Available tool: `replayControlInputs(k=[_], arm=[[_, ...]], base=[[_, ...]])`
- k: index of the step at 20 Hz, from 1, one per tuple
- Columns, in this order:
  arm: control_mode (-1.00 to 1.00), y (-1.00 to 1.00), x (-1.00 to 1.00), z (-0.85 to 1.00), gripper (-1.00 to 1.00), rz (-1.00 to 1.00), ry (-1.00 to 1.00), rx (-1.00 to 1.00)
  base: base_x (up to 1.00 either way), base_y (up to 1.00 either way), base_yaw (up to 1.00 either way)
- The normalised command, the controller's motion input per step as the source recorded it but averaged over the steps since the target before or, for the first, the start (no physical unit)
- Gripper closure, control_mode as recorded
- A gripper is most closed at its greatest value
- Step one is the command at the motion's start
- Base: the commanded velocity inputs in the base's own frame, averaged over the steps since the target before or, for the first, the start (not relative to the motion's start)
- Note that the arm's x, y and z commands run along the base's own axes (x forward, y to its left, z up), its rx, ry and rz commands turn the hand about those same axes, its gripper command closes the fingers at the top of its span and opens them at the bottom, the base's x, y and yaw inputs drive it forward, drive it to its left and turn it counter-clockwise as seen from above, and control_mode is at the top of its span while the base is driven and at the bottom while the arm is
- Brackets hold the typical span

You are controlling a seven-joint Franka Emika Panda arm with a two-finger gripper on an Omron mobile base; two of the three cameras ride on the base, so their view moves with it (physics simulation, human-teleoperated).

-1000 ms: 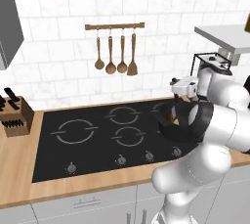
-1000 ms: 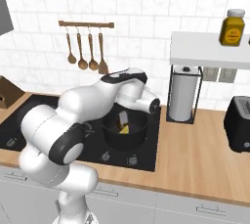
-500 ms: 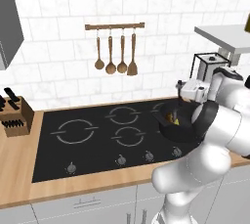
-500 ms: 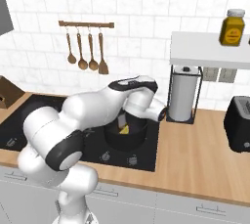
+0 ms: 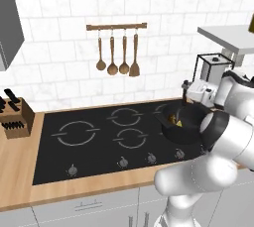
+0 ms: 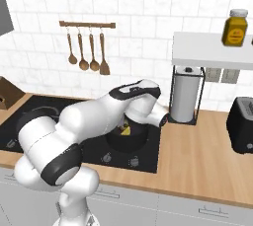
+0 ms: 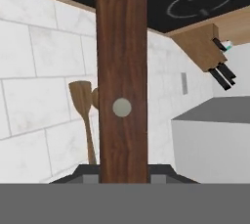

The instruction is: Put the mushroom and lemon wedge in the pot. Retrieve the spatula and lightly stir the vegetables in the pot.

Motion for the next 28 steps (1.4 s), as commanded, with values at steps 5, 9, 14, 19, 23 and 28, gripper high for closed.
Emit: replayControlInputs(k=[5,9,14,19,23,28], arm=[[-1.0,0.0,0.07,0.09,1.0,-0.01,-0.05,0.0],[-1.0,0.0,0.15,0.0,1.0,0.0,-0.08,0.01],[-1.0,0.0,0.15,0.01,1.0,0.0,-0.11,0.03],[-1.0,0.0,0.2,-0.03,1.0,0.0,-0.06,0.04],[-1.0,0.0,0.11,-0.17,1.0,0.0,0.0,0.06],[-1.0,0.0,0.02,-0.2,1.0,0.0,0.0,0.06]], base=[[0.0,0.0,0.0],[0.0,0.0,0.0],[0.0,0.0,0.0],[0.0,0.0,0.0],[0.0,0.0,0.0],[0.0,0.0,0.0]])
